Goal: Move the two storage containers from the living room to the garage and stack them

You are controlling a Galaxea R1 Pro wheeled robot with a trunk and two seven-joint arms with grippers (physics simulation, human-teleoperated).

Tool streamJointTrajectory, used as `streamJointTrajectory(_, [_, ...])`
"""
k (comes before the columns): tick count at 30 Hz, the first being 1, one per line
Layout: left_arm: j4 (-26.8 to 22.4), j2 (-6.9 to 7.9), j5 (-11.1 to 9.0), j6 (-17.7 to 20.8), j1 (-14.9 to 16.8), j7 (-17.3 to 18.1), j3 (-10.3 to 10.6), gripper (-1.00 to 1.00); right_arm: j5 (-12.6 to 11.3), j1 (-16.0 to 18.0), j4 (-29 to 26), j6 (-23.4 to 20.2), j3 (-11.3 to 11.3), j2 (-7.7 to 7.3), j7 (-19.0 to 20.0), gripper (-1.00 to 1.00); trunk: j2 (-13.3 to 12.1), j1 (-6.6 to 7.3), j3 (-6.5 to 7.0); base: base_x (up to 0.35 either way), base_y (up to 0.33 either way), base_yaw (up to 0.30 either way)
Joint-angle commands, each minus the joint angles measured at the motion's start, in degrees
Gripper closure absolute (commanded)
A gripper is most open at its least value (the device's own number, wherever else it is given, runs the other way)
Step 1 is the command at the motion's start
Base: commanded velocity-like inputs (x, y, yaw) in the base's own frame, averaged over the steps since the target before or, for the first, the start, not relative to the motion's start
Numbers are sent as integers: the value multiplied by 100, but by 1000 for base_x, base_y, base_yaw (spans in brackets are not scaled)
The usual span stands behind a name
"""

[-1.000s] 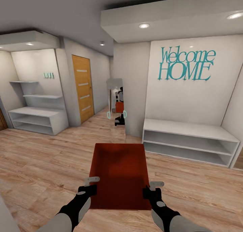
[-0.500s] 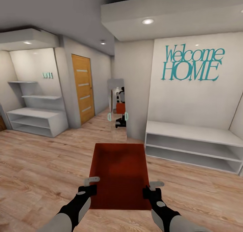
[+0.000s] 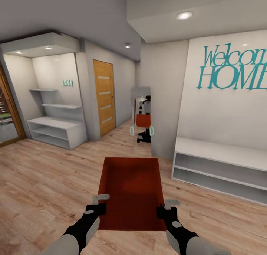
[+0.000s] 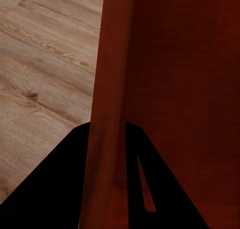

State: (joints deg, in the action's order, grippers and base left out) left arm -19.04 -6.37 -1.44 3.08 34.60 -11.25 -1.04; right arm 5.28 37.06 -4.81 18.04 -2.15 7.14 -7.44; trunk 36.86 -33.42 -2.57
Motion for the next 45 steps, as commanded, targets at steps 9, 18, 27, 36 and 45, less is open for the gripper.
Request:
streamJointTrajectory(9, [5, 4, -58, 35, 3, -35, -62, 100, 61, 7, -20, 24, -242, -11, -29, 100, 9, -5, -10, 321, 0, 233])
streamJointTrajectory(18, [5, 4, -58, 36, 3, -35, -62, 100, 64, 9, -20, 26, -242, -11, -29, 100, 9, -5, -10, 321, 0, 233])
streamJointTrajectory(27, [5, 4, -58, 35, 3, -35, -62, 100, 65, 8, -21, 26, -242, -11, -29, 100, 9, -5, -10, 321, 0, 233])
streamJointTrajectory(36, [4, 4, -58, 36, 3, -35, -63, 100, 62, 8, -20, 28, -242, -11, -29, 100, 9, -5, -10, 321, 0, 233])
streamJointTrajectory(45, [5, 4, -58, 35, 3, -35, -62, 100, 65, 9, -20, 26, -242, -11, -29, 100, 9, -5, -10, 321, 0, 231])
